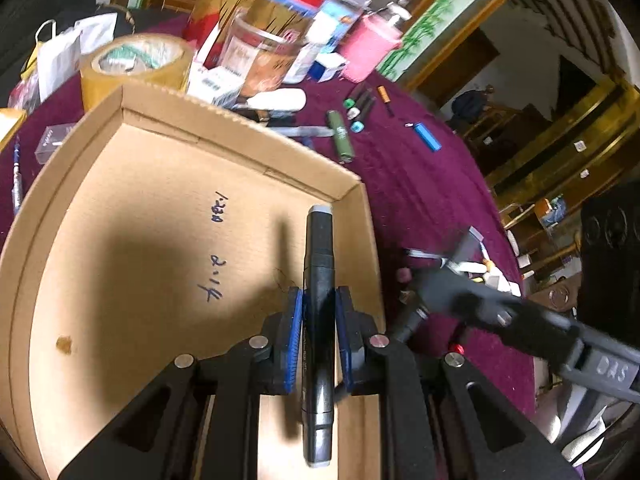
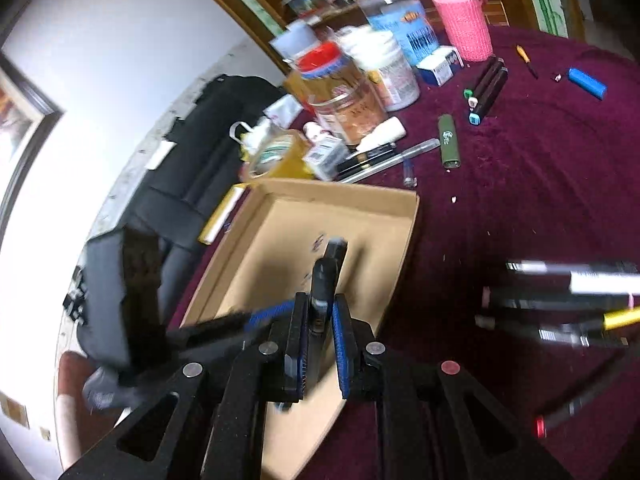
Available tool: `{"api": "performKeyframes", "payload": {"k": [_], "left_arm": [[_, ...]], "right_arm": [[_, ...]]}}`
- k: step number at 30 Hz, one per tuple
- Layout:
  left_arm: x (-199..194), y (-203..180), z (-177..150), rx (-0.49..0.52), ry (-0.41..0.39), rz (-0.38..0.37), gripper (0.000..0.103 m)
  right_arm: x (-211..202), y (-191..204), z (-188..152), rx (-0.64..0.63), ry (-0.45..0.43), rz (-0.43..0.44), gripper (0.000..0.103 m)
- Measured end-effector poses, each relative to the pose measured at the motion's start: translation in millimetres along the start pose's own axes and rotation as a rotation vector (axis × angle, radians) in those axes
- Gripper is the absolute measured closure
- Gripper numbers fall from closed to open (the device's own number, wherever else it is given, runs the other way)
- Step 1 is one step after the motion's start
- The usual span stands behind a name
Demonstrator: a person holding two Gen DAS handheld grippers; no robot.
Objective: Organize rigid objects
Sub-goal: 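Carry the black marker with the left tool into the cardboard tray and open, then return the left tool to the pens and grasp a red-capped black marker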
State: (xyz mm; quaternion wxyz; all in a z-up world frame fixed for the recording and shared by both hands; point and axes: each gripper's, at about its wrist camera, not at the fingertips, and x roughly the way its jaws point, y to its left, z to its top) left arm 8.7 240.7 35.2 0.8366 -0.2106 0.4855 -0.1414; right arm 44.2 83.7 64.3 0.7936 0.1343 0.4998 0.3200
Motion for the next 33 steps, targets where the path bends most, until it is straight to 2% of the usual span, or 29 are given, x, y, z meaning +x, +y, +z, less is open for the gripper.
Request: {"api": "performKeyframes", "payload": {"k": [6,7,8,9,10,11,12,14,16,18,19,20,21,22,23,24,26,28,31,33], "left_arm": [[10.7,-1.4,11.1,-0.006,0.011,0.039,0.087],[10.8,-1.3,12.9,-0.008,0.005,0.037,0.083],[11.3,-1.2,14.6,-0.011,0.003,0.032,0.074],[12.1,-0.5,15.7,-0.018,0.002,0.029,0.069],[12.7,0.1,16.2,-0.023,0.001,0.032,0.058],[12.5,1.6,16.2,-0.035,-0.003,0.025,0.052],[11.3,2.3,16.5,-0.048,-0.007,0.009,0.051],[6.6,2.3,15.9,-0.06,-0.018,-0.006,0.049],[-6.2,-2.8,13.1,-0.049,-0.049,0.004,0.047],[-22.0,-12.8,9.4,-0.024,-0.089,0.007,0.041],[-29.9,-18.3,7.0,-0.012,-0.109,0.007,0.036],[-37.1,-24.4,4.6,0.001,-0.128,0.004,0.031],[-45.4,-32.9,1.1,0.019,-0.15,-0.004,0.029],[-52.4,-42.8,-2.8,0.042,-0.169,-0.012,0.025],[-57.6,-51.8,-6.6,0.062,-0.182,-0.021,0.021],[-61.0,-62.2,-10.9,0.085,-0.189,-0.031,0.019],[-58.5,-86.7,-19.0,0.134,-0.174,-0.054,0.016],[-46.3,-105.7,-25.1,0.169,-0.14,-0.069,0.016],[-17.7,-132.8,-37.8,0.214,-0.07,-0.058,0.016],[2.2,-150.1,-48.2,0.252,-0.024,-0.045,0.016]], "right_arm": [[33.6,-17.6,23.1,0.02,0.05,-0.086,0.09],[37.3,-20.4,25.2,0.024,0.054,-0.091,0.09],[40.0,-23.7,27.3,0.035,0.056,-0.101,0.09],[40.7,-25.9,28.3,0.043,0.055,-0.114,0.088],[38.8,-27.6,28.8,0.05,0.049,-0.121,0.086],[36.9,-28.6,29.6,0.05,0.041,-0.127,0.077],[31.8,-29.0,29.9,0.044,0.023,-0.136,0.063],[14.8,-25.6,29.0,0.012,-0.021,-0.17,0.047],[-12.6,-23.2,25.3,-0.022,-0.087,-0.212,0.043],[-40.4,-23.4,21.7,-0.051,-0.151,-0.253,0.042],[-65.2,-24.5,16.1,-0.077,-0.218,-0.3,0.039],[-87.0,-26.2,9.3,-0.1,-0.286,-0.351,0.025],[-103.2,-27.4,3.4,-0.117,-0.34,-0.395,0.004],[-129.2,-34.8,-8.6,-0.137,-0.432,-0.469,0.0],[-143.6,-42.4,-16.9,-0.144,-0.482,-0.504,0.001],[-158.6,-58.2,-25.7,-0.135,-0.504,-0.544,0.001],[-174.5,-95.6,-34.8,-0.039,-0.455,-0.616,0.001],[-193.1,-151.9,-50.0,0.132,-0.44,-0.595,0.001],[-213.2,-213.2,-74.2,0.3,-0.486,-0.616,0.001],[-221.2,-238.8,-89.2,0.354,-0.523,-0.631,0.001]]}}
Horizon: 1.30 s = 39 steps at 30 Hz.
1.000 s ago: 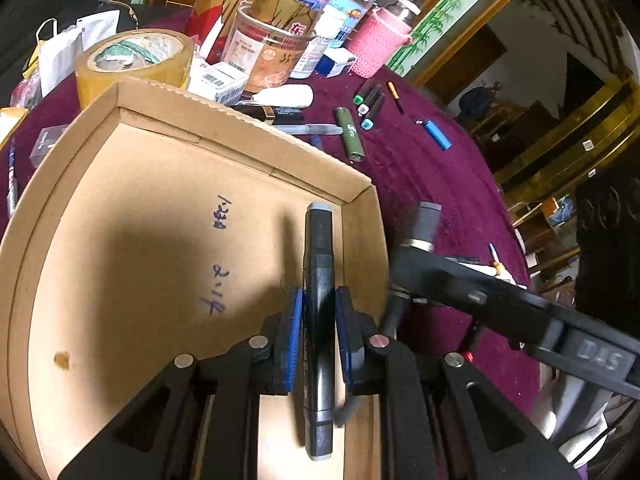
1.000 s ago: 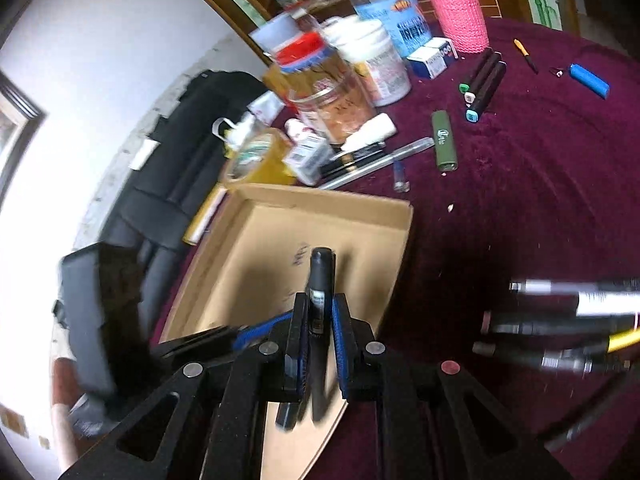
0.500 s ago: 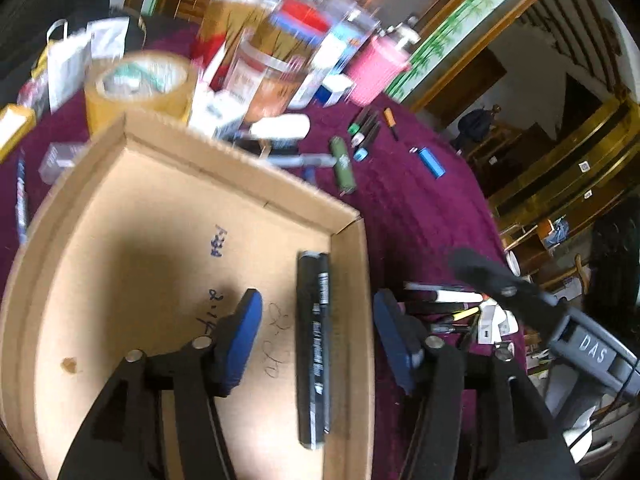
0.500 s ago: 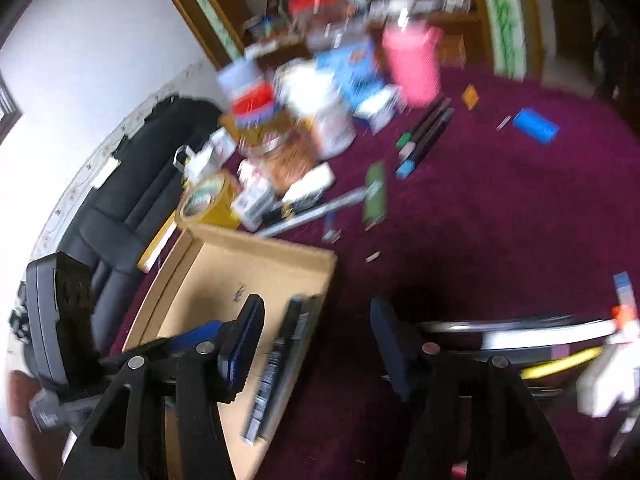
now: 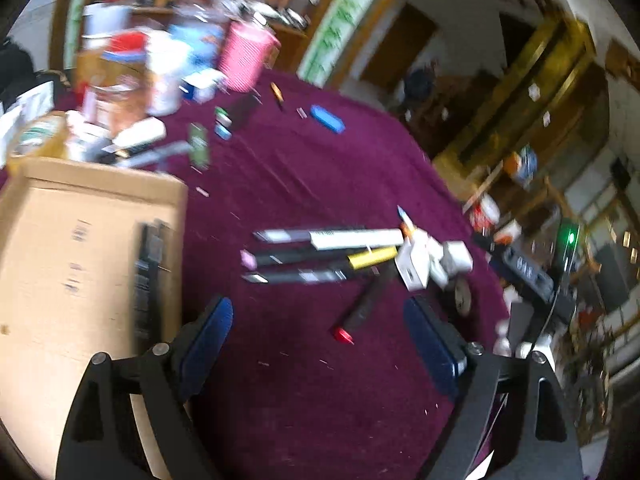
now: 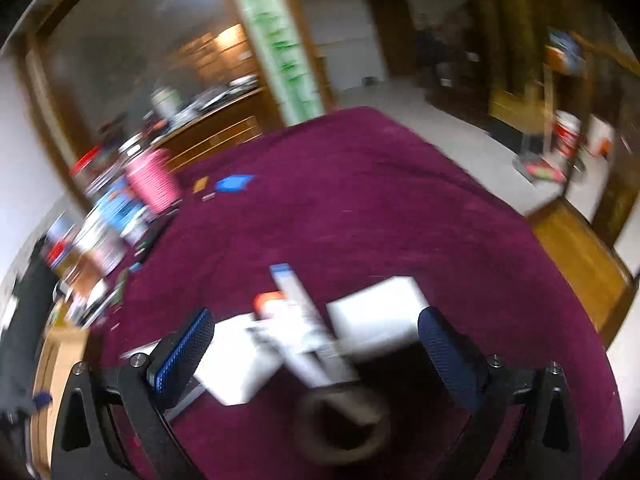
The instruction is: Organize rigid objects
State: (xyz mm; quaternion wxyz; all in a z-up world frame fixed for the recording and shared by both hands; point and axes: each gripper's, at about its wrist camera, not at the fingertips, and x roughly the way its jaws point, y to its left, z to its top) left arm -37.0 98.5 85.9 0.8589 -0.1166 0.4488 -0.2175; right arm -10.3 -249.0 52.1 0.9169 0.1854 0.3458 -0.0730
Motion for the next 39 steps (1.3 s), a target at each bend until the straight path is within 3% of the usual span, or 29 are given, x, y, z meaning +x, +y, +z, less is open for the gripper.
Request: {"api": "performKeyframes", "payload": {"k": [4,10,13,14,15,16,17,24,27,29,32,33,34,35,39], "left_arm": [[51.9,-45.1,-11.6,0.138,0.09,0.039,0.016],[118.8,-86.5,-14.7,0.303,0.145,0.15,0.02],[138.0,-98.7,-20.6,0.383,0.156,0.237,0.042],[135.6,-101.0,-22.3,0.387,0.135,0.237,0.054],[132.8,-102.0,-23.3,0.383,0.137,0.233,0.06],[129.3,-100.6,-24.7,0.379,0.135,0.242,0.08],[123.6,-96.9,-27.4,0.368,0.142,0.228,0.086],[85.5,-62.4,-44.5,0.205,0.2,0.083,0.086],[90.4,-60.8,-39.9,0.172,0.195,0.068,0.069],[98.9,-69.7,-34.9,0.195,0.18,0.085,0.053],[113.4,-93.3,-39.4,0.314,0.136,0.198,0.051],[115.5,-94.0,-40.5,0.329,0.131,0.218,0.053],[113.8,-95.2,-43.0,0.342,0.119,0.229,0.064],[111.2,-93.8,-43.9,0.343,0.113,0.225,0.085],[90.2,-66.1,-38.1,0.213,0.129,0.114,0.089]], "right_arm": [[11.6,-32.6,-3.0,0.096,0.017,0.039,0.001],[8.6,-30.5,-3.1,0.095,0.014,0.093,0.001],[5.5,-28.5,-3.0,0.086,0.011,0.103,0.001],[6.2,-29.1,-4.0,0.087,0.014,0.106,0.001],[6.1,-29.8,-4.3,0.089,0.016,0.106,0.001],[6.2,-30.1,-4.4,0.092,0.018,0.105,0.001],[5.6,-31.1,-4.9,0.095,0.021,0.105,0.001],[8.9,-31.1,-5.4,0.095,0.04,0.116,0.001],[10.2,-26.7,-6.6,0.078,0.05,0.119,0.001],[10.5,-24.0,-7.3,0.066,0.052,0.112,0.001],[12.0,-24.0,-7.7,0.065,0.056,0.1,0.001],[13.2,-25.0,-7.7,0.068,0.06,0.1,0.001],[14.5,-26.3,-8.0,0.074,0.066,0.105,0.001],[16.2,-27.7,-8.5,0.084,0.075,0.112,0.001],[20.5,-31.7,-9.9,0.107,0.101,0.135,0.001]]}}
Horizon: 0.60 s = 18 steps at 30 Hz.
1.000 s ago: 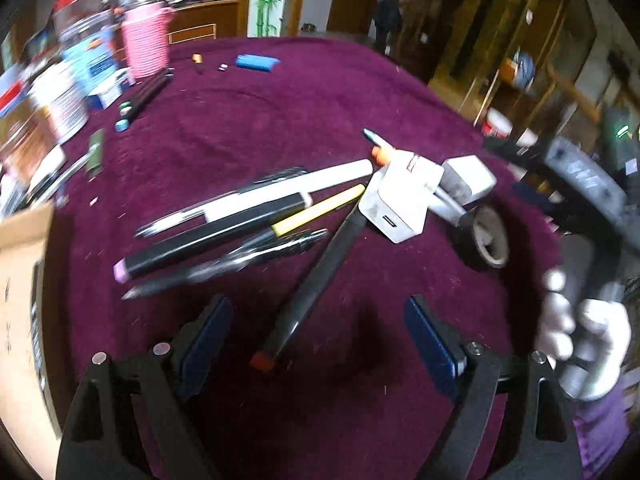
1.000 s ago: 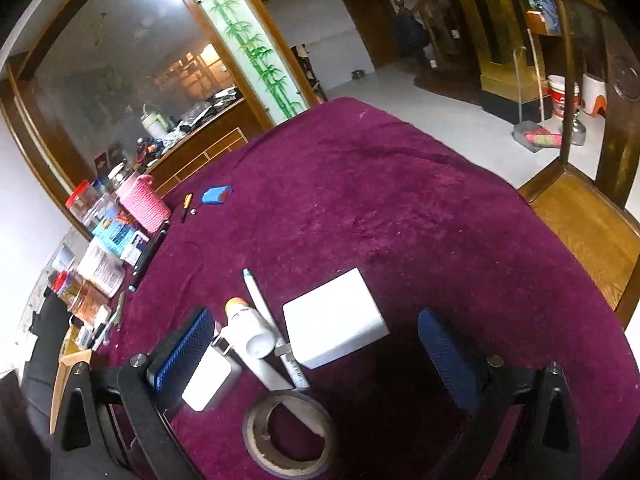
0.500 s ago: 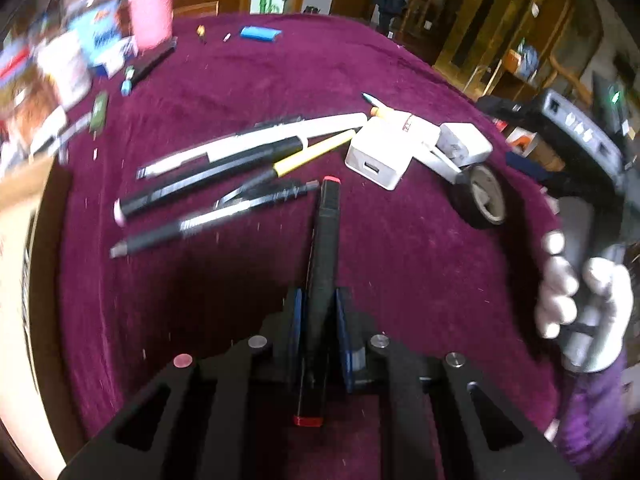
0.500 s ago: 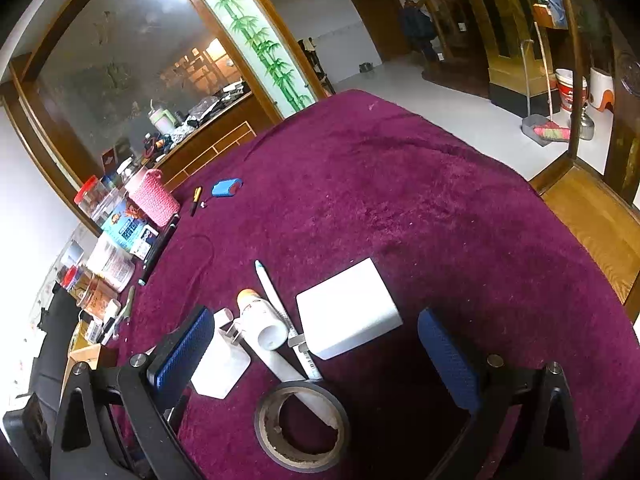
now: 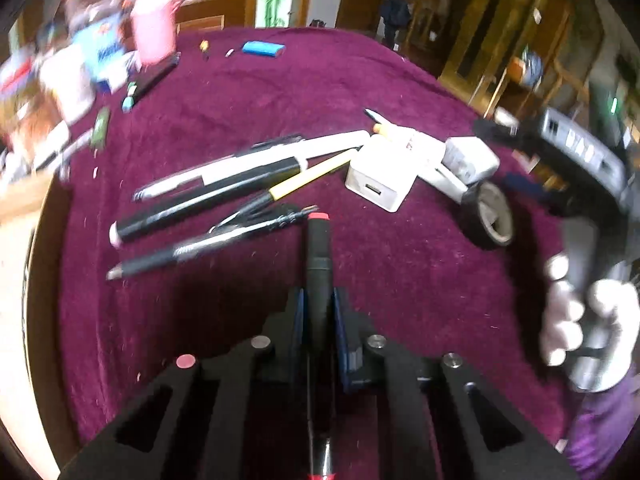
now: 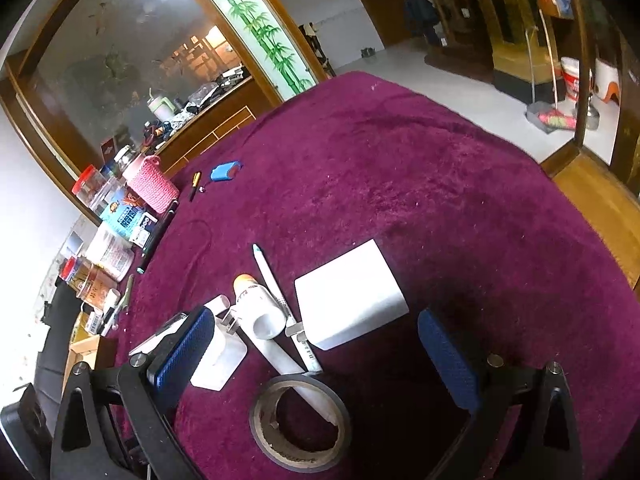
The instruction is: Organize rigid objects
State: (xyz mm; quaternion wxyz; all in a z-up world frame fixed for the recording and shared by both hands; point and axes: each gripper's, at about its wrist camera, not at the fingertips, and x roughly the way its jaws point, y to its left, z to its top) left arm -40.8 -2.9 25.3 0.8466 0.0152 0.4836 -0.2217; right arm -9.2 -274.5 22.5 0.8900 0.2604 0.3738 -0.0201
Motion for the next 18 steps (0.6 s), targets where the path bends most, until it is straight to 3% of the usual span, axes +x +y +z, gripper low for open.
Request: {"api": "performKeyframes", "payload": {"k": [6,11,18], "left_arm": [[-42.0,30.1,-13.3,-0.113,-0.085,-0.131,0.089],[-74.9,54.2,-32.2,-0.181,-0.144,-0.198,0.089],[-109.5,102.4,-51.6,-0.278,-0.193,-0.205,0.089]], "right_arm": [[-17.2,25.2,-5.8,-0.08,-0.045,0.038,0.001],[-4.8,89.2,-20.5,-0.297,0.05,0.09,0.001],[54.6,139.4,-37.8,-0.581,0.179,-0.078,0.008]]}}
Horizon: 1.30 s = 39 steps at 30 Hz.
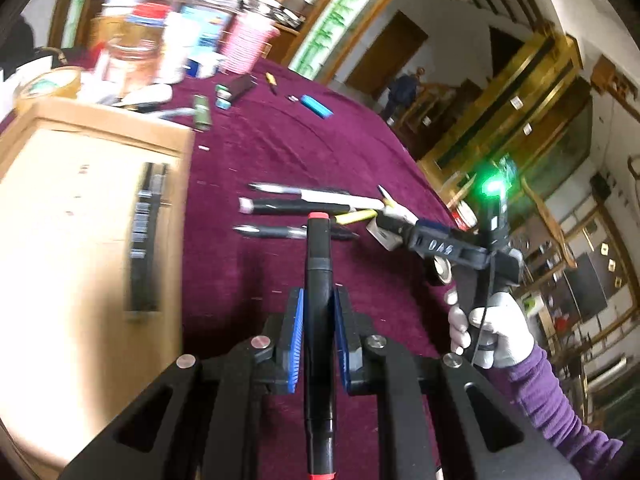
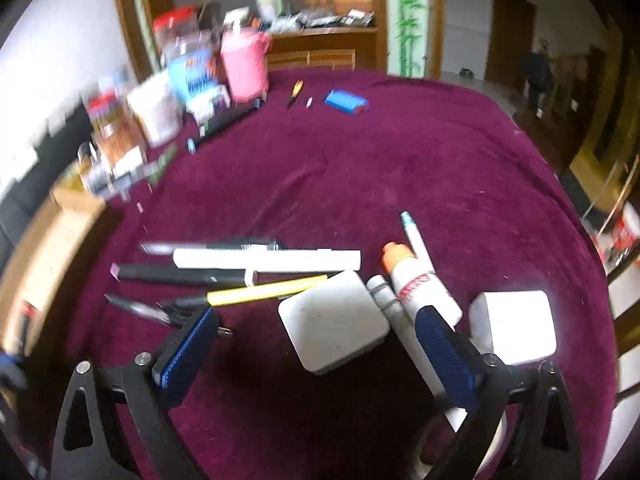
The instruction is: Organize rigid objects
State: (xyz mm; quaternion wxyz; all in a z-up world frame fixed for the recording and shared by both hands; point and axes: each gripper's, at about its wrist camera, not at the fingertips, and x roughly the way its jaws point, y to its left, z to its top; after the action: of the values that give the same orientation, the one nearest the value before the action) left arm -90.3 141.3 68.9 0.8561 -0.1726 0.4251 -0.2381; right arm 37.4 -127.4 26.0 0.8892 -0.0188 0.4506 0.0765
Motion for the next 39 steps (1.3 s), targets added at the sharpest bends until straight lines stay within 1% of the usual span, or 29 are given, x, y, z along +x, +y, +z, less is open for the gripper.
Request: {"api": "performKeyframes", "payload": {"k": [1,2,3,4,7,9,12,14,17,21,24,25,29,31,33,37,39], "left_arm": [[-7.2,7.6,1.3,-0.01,-0.01,0.008,0.089],[-12.8,13.9,2.9,-0.018,-0.02,0.015,0.089],[-20.8,23.2,5.1,-0.032,-0.036,0.027,0.089],[-25.7,29.0,6.2,-0.041,-0.044,0.033,0.089],[-40.7,50.3,8.0,-0.077,-0.068,0.055,0.089],[-49.3,63.1,8.7,-0.098,-0.079,0.071,0.089],[-59.2,82.7,12.3,-0.127,-0.085,0.1,0.089],[-63.7,95.3,19.5,-0.133,-0.078,0.145,0.089],[-67.1,107.0,28.8,-0.13,-0.075,0.188,0.089],[-64.4,118.9,42.2,-0.127,-0.062,0.218,0.089],[-50.1,133.3,57.1,-0.143,-0.022,0.231,0.089],[-44.4,138.1,61.5,-0.151,-0.006,0.231,0.089],[-17.4,155.6,77.1,-0.179,0.057,0.247,0.089],[-5.3,161.9,82.6,-0.189,0.078,0.257,0.089],[4.0,170.5,87.6,-0.207,0.094,0.261,0.089],[5.0,178.6,93.9,-0.244,0.08,0.238,0.089],[1.2,180.4,94.1,-0.261,0.069,0.234,0.082]], "right_arm": [[6.1,1.4,-0.2,-0.017,0.016,-0.021,0.011],[12.3,2.7,0.6,-0.034,0.031,-0.038,0.023],[17.8,3.5,0.9,-0.046,0.05,-0.045,0.038],[22.6,3.8,0.7,-0.051,0.067,-0.059,0.038],[19.1,-0.7,-2.2,-0.021,0.063,-0.034,0.038],[11.4,-2.5,-2.5,-0.003,0.041,-0.04,0.038],[-7.6,-3.9,-1.0,0.029,0.002,-0.019,0.038],[-21.4,2.9,2.2,0.024,-0.021,-0.003,0.038],[-39.2,23.9,7.9,-0.004,-0.048,0.05,0.038],[-52.7,65.4,15.9,-0.062,-0.07,0.138,0.038],[-56.4,103.4,22.0,-0.11,-0.071,0.231,0.037],[-55.6,121.9,25.2,-0.139,-0.067,0.265,0.037],[-42.3,182.0,30.3,-0.241,-0.042,0.337,0.037],[-31.0,214.4,32.1,-0.308,-0.017,0.364,0.037],[-20.9,237.4,33.0,-0.365,0.005,0.37,0.037],[3.7,277.6,30.6,-0.474,0.051,0.366,0.037],[12.3,285.2,28.7,-0.506,0.068,0.36,0.037]]}}
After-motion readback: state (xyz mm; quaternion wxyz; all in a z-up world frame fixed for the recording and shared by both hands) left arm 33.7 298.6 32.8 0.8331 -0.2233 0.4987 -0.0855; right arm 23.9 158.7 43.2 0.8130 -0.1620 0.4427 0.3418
